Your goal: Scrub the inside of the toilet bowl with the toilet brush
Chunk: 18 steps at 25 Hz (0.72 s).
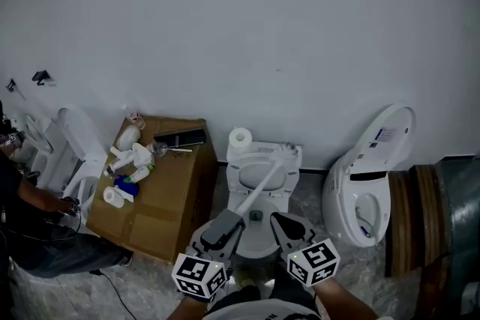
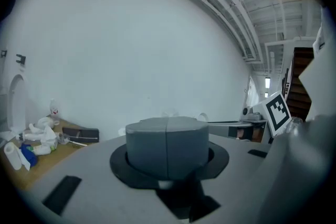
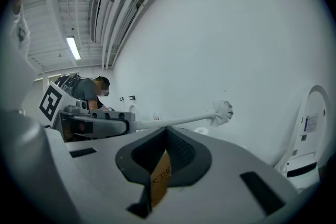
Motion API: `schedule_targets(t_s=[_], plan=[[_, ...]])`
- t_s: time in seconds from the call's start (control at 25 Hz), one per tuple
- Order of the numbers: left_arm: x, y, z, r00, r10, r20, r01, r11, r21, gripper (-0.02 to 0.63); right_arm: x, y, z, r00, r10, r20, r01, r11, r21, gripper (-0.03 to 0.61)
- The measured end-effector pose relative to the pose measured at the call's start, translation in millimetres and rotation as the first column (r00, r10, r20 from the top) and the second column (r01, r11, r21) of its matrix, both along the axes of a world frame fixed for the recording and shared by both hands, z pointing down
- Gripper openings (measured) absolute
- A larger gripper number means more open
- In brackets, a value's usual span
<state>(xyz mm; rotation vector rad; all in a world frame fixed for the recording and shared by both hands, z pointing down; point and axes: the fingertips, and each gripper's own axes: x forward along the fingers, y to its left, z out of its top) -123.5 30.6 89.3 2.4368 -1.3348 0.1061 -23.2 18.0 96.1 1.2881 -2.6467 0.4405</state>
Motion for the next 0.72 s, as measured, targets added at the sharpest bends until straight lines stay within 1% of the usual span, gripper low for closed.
schedule_targets(t_s=[0.24,0.72], plan=[[1.2,-2.9,-13.4,1.0,0.005,-0.006,-0.005,0.999,0.032,0.152,-3.6,0.2,-8.2,1.0,-0.006,0.004,0.006,1.0,0.018,0.012],[-6.2,-6.0,-21.8,1.0,0.007,-0.009,-0.007,0.999,0.045,0.152,-12.0,-0.5,-13.7,1.0,-0.014,0.001,0.014,0.999,0.029,0.011]])
